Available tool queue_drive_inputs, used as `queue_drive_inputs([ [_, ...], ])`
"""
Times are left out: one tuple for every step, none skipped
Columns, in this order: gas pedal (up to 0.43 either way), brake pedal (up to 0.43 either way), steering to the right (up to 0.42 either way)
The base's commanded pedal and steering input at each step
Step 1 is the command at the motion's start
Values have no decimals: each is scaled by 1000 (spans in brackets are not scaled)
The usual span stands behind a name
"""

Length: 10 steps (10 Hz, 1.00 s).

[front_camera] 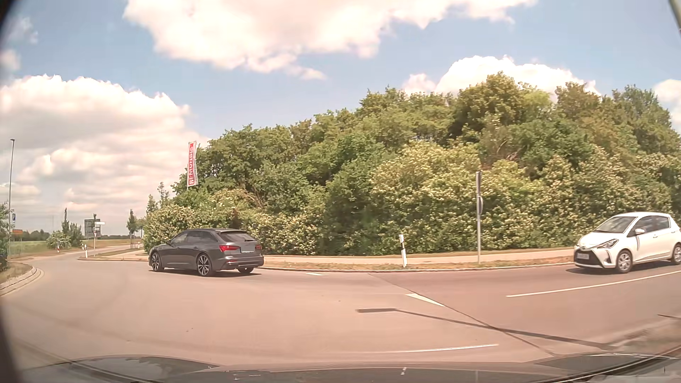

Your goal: Follow the waypoints while adhering to traffic rules and regulations

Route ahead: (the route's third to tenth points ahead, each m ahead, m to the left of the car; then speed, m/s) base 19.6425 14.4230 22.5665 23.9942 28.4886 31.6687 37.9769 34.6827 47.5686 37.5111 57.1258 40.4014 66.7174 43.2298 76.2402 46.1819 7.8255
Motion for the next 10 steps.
queue_drive_inputs([
  [157, 12, -210],
  [157, 12, -210],
  [157, 12, -210],
  [157, 12, -210],
  [157, 12, -210],
  [157, 12, -210],
  [157, 12, -210],
  [157, 12, -209],
  [157, 12, -208],
  [157, 12, -207],
])
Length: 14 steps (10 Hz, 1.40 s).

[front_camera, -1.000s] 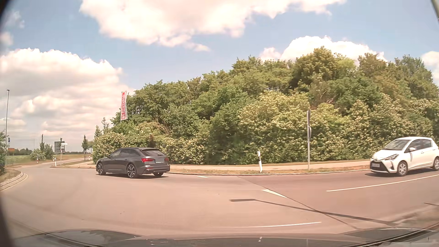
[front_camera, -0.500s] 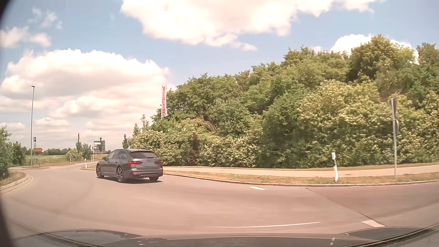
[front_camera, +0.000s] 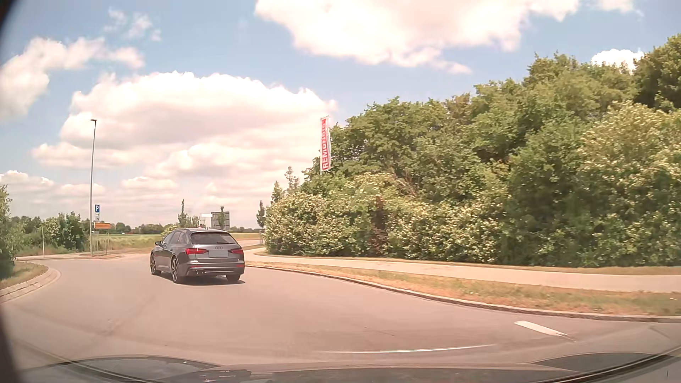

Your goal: Follow the waypoints while adhering to traffic rules and regulations

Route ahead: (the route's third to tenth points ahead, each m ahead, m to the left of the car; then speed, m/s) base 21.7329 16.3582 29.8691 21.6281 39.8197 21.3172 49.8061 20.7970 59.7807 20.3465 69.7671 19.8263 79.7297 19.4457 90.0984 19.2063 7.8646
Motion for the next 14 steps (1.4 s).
queue_drive_inputs([
  [157, 12, -207],
  [157, 12, -207],
  [169, 12, -206],
  [169, 12, -205],
  [169, 12, -202],
  [177, 12, -197],
  [177, 12, -195],
  [177, 12, -194],
  [177, 12, -193],
  [177, 12, -193],
  [177, 6, -192],
  [177, 12, -190],
  [177, 6, -185],
  [177, 12, -177],
])
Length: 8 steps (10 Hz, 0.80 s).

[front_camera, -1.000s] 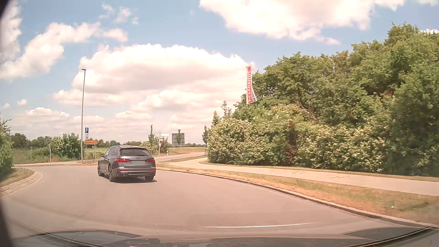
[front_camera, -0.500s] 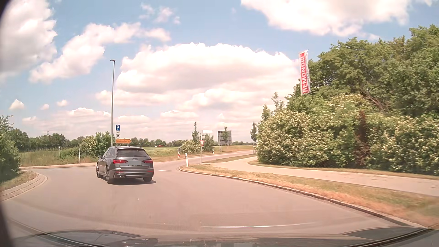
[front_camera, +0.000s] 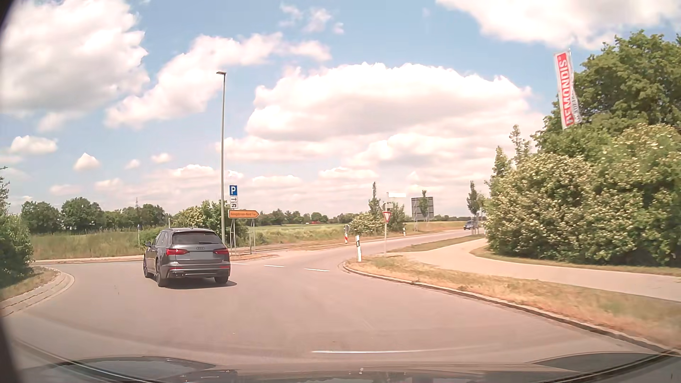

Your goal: Follow the waypoints while adhering to traffic rules and regulations

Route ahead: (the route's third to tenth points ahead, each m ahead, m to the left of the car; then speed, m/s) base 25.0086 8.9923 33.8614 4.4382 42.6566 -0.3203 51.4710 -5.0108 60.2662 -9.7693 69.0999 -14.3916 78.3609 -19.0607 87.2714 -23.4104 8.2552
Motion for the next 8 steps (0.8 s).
queue_drive_inputs([
  [177, 12, -168],
  [177, 12, -153],
  [177, 12, -136],
  [177, 12, -119],
  [177, 12, -98],
  [177, 12, -74],
  [177, 12, -59],
  [177, 6, -38],
])
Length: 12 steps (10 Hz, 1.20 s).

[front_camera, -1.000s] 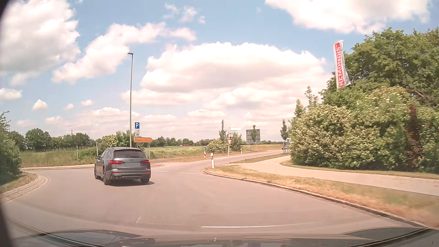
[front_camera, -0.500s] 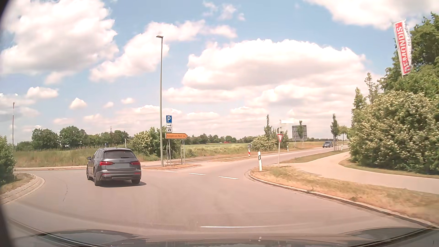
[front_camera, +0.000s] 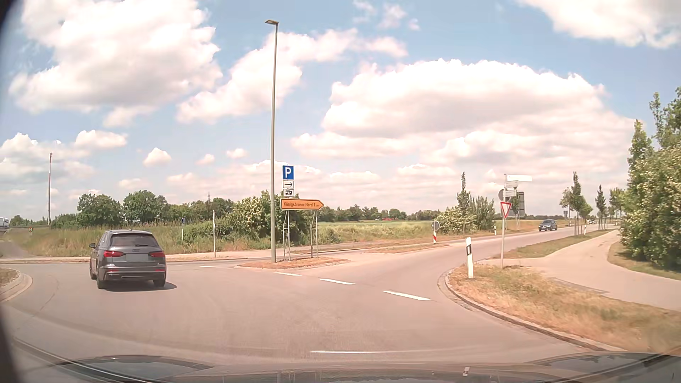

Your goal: Follow the waypoints while adhering to traffic rules and regulations

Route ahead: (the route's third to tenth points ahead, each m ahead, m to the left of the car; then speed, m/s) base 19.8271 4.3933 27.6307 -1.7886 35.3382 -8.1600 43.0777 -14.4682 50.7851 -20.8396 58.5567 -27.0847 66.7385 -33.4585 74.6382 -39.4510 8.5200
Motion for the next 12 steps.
queue_drive_inputs([
  [177, 12, -15],
  [177, 6, 2],
  [177, 12, 24],
  [177, 12, 40],
  [177, 12, 62],
  [177, 12, 85],
  [189, 12, 99],
  [189, 12, 113],
  [197, 12, 120],
  [209, 12, 120],
  [228, 12, 120],
  [240, 12, 124],
])
